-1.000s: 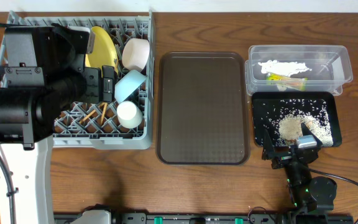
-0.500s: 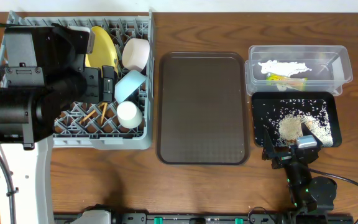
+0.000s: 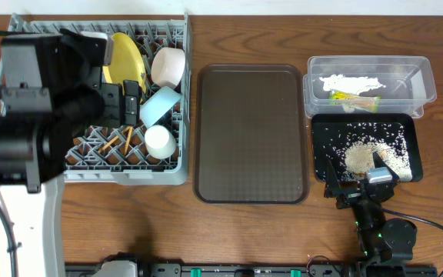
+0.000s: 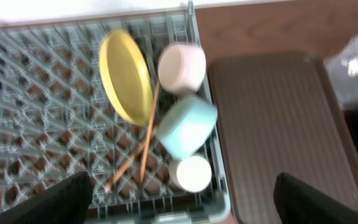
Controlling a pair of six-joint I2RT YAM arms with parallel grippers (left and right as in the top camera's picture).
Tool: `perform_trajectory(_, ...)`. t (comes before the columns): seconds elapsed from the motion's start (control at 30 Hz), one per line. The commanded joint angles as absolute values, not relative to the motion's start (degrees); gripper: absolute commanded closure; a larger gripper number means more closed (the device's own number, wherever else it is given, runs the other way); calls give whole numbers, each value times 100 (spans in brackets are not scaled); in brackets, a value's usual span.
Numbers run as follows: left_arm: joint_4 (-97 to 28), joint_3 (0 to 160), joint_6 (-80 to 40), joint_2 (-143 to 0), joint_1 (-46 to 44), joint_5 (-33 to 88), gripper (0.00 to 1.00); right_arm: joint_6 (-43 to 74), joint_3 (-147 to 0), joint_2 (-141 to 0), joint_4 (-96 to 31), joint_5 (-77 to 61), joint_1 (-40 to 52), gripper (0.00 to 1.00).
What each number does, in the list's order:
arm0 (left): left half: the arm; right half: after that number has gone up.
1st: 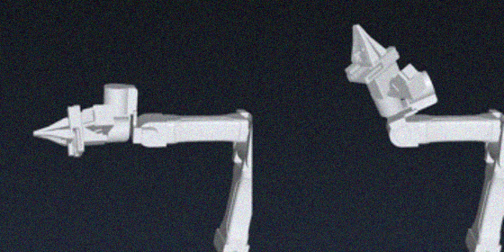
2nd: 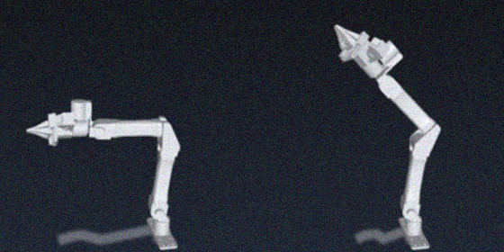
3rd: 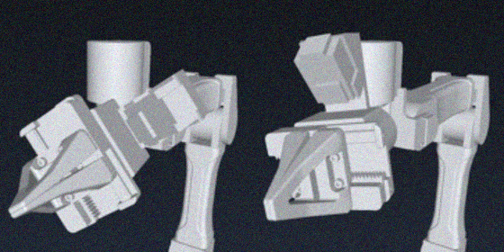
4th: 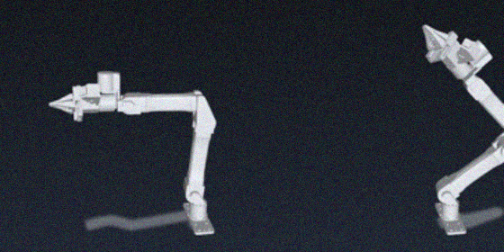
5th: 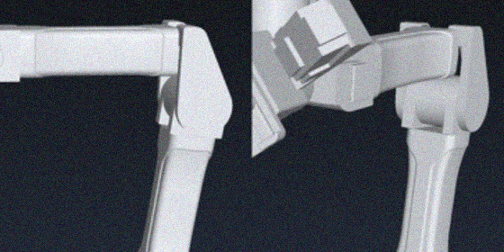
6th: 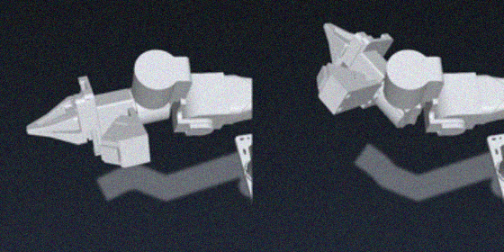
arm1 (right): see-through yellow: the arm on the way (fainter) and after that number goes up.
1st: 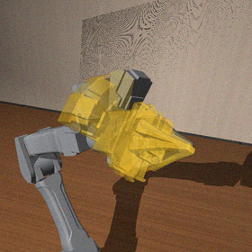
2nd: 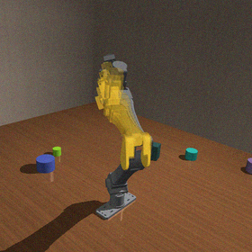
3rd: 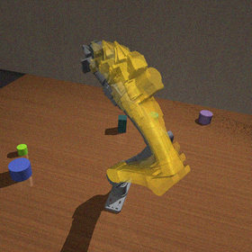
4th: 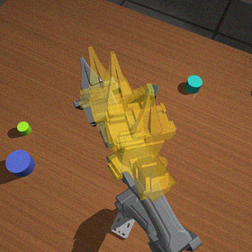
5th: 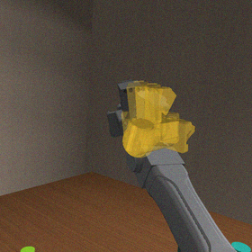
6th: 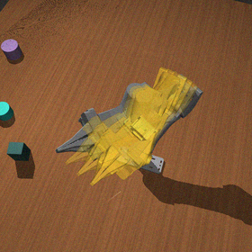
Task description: Sort waste into correct bins and load items into the dishwasher
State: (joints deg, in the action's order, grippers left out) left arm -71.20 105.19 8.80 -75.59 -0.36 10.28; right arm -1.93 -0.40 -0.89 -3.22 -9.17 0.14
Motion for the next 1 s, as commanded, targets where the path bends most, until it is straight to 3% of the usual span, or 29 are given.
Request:
perform_trajectory(0.0,-6445,9872,878,-6888,-1,989,7,-132,-32,-38,-349,-882,71,1)
perform_trajectory(0.47,-1540,3966,919,-3004,331,985,7,-134,-32,-38,-349,-882,71,1)
perform_trajectory(0.77,781,1144,917,-1304,331,985,7,-134,-32,-38,-349,-882,71,1)
perform_trajectory(0.97,1391,143,919,-497,340,985,7,-134,-32,-38,-349,-882,71,1)
